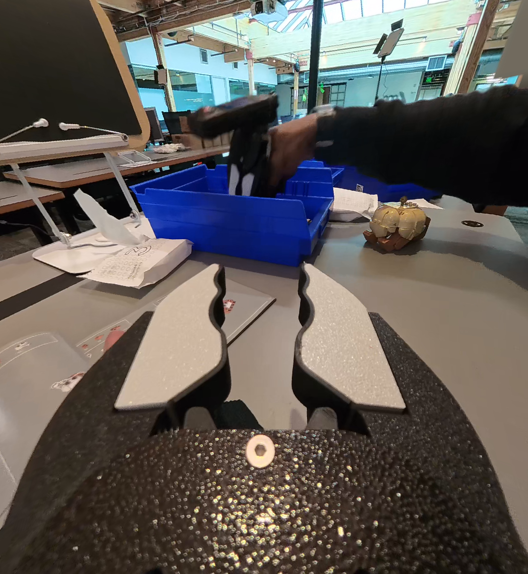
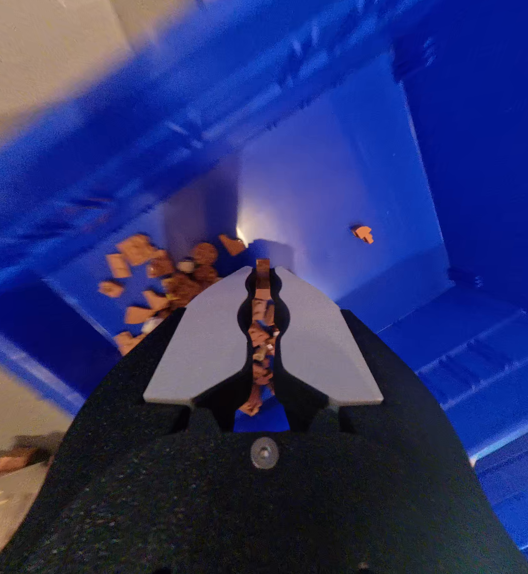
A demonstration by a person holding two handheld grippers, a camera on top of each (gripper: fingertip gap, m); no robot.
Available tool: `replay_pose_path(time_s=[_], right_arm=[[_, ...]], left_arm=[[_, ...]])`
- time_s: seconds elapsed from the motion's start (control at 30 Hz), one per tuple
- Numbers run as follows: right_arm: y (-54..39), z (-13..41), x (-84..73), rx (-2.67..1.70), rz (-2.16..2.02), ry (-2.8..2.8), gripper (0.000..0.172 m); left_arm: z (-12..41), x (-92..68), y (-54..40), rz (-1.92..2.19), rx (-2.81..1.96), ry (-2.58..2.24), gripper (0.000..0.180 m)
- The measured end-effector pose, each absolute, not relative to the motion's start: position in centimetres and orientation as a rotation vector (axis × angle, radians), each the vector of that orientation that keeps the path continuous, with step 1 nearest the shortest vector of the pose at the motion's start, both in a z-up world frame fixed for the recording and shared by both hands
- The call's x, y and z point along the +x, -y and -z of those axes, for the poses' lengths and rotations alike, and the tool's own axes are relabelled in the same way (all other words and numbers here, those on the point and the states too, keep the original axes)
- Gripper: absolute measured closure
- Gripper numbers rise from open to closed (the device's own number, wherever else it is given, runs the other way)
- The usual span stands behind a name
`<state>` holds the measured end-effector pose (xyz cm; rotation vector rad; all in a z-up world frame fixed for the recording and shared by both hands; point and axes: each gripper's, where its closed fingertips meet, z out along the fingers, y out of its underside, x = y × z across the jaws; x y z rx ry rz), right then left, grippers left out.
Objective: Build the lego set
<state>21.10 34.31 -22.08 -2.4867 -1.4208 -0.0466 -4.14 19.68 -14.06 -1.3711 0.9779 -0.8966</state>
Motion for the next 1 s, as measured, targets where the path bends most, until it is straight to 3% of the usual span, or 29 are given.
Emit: replay_pose_path(time_s=[0.2,0.37,0.5,0.8,1.0], right_arm=[[-23.0,13.9,14.2,-2.221,-0.155,1.436,0.164],[-13.3,21.3,8.2,-2.224,-0.193,1.791,0.164],[-11.7,25.3,5.8,-2.242,-0.254,1.846,0.164],[-11.8,21.8,2.2,-2.109,-0.555,1.529,0.153],[-8.1,20.4,-3.0,-1.914,-0.801,1.318,0.155]], left_arm=[[14.2,-4.5,-20.1,0.917,-1.445,-0.917,0.136],[14.8,-3.7,-20.0,0.976,-1.523,-0.863,0.136],[14.7,-3.6,-19.8,0.991,-1.548,-0.798,0.136],[10.5,-5.6,-18.9,1.347,-1.414,-0.286,0.140],[7.4,-5.9,-17.6,1.740,-1.080,0.141,0.158]])
